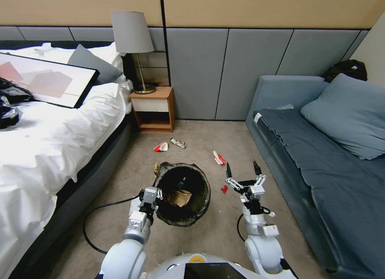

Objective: Pick up the trash bin, then pick up the garbage from the floor and place it into the trash bin.

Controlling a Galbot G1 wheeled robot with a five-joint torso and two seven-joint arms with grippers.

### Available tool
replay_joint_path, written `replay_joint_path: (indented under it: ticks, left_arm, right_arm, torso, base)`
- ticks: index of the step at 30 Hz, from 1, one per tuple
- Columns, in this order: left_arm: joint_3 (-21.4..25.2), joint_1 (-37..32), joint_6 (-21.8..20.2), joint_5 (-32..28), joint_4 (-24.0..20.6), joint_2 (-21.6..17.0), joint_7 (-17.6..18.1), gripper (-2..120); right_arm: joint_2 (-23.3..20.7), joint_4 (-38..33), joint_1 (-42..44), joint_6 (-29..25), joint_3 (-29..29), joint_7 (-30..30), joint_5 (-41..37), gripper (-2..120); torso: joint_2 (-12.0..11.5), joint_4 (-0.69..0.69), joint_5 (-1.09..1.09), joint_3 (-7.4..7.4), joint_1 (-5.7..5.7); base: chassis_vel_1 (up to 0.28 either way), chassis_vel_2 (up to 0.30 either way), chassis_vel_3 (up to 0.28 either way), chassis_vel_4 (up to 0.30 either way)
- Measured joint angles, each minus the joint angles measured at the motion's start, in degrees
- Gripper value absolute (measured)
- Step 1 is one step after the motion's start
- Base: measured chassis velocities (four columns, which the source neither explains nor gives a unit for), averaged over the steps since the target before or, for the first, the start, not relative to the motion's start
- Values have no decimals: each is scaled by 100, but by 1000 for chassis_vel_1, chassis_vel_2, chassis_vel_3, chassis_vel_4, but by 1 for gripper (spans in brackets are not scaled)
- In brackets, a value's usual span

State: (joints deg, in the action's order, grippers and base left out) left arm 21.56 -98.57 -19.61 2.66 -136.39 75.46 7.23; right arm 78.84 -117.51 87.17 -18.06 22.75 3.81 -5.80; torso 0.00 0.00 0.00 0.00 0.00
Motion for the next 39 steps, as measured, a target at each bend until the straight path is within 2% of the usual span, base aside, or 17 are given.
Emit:
replay_joint_path:
  ticks: [10,15,22,31,39]
  left_arm:
    - [-11,-16,-11,2,26,71,7,0]
    - [-17,-12,-13,6,37,99,7,0]
    - [-20,-11,-15,10,54,71,6,0]
    - [-14,-1,-18,12,51,78,2,0]
    - [13,-2,-18,16,36,73,0,0]
  right_arm:
    - [-212,1339,-902,869,-286,316,-804,100]
    - [-208,1813,-1142,989,-343,316,-880,100]
    - [-157,2926,-1581,1401,-493,327,-884,100]
    - [-110,3847,-2031,1529,-533,229,-750,100]
    - [-82,4267,-2230,1572,-537,177,-697,100]
  torso:
    - [0,0,-1,0,0]
    - [0,0,-1,0,0]
    - [0,0,0,0,0]
    - [0,0,0,0,0]
    - [0,0,0,0,0]
  base:
    - [0,0,0,0]
    - [0,0,0,0]
    - [0,0,0,0]
    - [0,0,0,0]
    - [0,0,0,0]
